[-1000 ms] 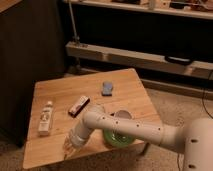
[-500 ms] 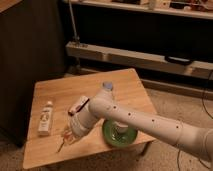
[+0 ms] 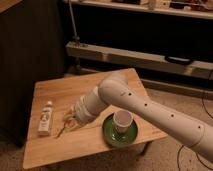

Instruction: Place the pepper in the ceramic cup

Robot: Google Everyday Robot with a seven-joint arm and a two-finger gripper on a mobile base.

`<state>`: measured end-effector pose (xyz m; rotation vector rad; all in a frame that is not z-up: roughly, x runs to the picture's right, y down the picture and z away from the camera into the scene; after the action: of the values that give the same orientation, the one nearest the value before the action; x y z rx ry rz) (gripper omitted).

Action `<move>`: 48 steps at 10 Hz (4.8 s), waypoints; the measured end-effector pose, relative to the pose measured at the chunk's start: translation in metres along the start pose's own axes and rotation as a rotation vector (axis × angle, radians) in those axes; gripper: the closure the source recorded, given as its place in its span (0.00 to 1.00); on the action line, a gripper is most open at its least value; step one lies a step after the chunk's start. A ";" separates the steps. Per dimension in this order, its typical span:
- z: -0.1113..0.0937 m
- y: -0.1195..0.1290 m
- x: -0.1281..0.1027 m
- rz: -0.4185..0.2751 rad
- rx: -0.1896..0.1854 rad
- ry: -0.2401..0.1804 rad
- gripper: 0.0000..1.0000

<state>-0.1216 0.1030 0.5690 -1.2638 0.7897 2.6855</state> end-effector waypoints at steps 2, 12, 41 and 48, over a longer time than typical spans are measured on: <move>-0.042 0.036 -0.032 0.038 -0.092 -0.039 1.00; -0.195 0.151 -0.131 0.215 -0.468 -0.205 1.00; -0.179 0.085 -0.128 0.409 -0.501 0.264 1.00; -0.122 0.043 -0.152 0.444 -0.437 0.313 1.00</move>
<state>0.0524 0.0303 0.6350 -1.8311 0.5799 3.1843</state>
